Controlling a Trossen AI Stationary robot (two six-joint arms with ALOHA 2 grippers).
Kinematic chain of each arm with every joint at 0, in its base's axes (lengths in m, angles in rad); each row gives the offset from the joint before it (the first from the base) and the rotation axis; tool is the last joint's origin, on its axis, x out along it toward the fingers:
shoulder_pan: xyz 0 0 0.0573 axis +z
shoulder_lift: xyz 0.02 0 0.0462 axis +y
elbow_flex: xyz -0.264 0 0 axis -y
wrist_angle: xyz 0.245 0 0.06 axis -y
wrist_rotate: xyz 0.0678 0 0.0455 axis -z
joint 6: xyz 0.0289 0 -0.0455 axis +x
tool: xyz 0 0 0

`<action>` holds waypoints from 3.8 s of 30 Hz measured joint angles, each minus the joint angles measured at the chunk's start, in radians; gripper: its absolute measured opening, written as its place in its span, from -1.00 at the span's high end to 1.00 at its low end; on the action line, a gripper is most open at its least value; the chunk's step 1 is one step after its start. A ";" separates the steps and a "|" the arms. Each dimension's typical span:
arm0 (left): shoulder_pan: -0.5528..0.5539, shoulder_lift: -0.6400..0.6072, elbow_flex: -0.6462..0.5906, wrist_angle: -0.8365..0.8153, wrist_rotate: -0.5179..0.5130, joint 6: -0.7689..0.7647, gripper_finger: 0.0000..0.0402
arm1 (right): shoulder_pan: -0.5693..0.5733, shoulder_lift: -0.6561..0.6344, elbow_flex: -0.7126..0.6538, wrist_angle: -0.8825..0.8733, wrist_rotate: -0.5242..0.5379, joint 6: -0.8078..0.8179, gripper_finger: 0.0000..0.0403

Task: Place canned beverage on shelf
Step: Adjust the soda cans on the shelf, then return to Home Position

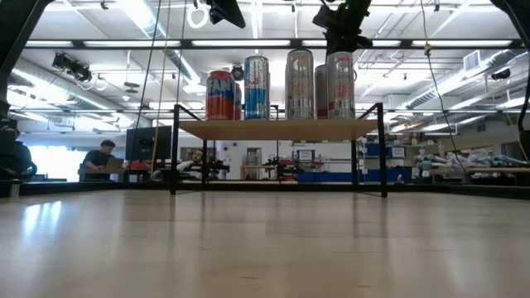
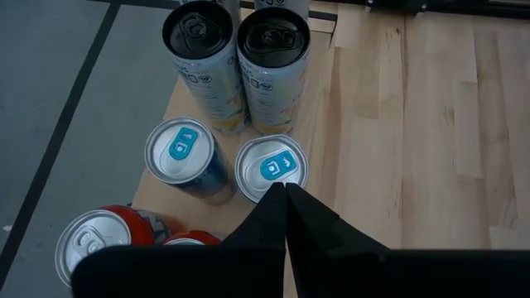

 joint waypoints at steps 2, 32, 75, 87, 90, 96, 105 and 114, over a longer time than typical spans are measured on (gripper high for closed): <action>0.000 0.000 0.000 0.000 0.000 0.000 0.96 | -0.006 0.006 0.000 0.010 -0.010 -0.014 0.42; 0.000 0.000 0.000 0.000 0.000 0.000 0.96 | 0.017 0.028 0.000 -0.043 -0.048 0.003 0.48; -0.009 -0.295 -0.001 -0.153 0.049 -0.065 0.96 | 0.212 -0.491 -0.126 0.174 -0.233 -0.229 0.48; -0.027 -0.660 -0.401 0.023 0.032 -0.121 0.96 | 0.212 -0.720 -0.589 0.454 -0.302 -0.217 0.48; -0.027 -0.790 -0.603 0.126 0.031 -0.136 0.96 | 0.212 -0.772 -0.684 0.496 -0.303 -0.216 0.48; -0.027 -1.027 -0.970 0.316 0.022 -0.167 0.96 | 0.212 -0.873 -0.883 0.626 -0.311 -0.214 0.48; -0.027 -1.277 -1.349 0.528 -0.051 -0.262 0.96 | 0.212 -0.971 -1.136 0.785 -0.311 -0.129 0.48; -0.027 -1.448 -1.668 0.750 -0.056 -0.322 0.96 | 0.212 -1.053 -1.381 0.962 -0.318 -0.079 0.48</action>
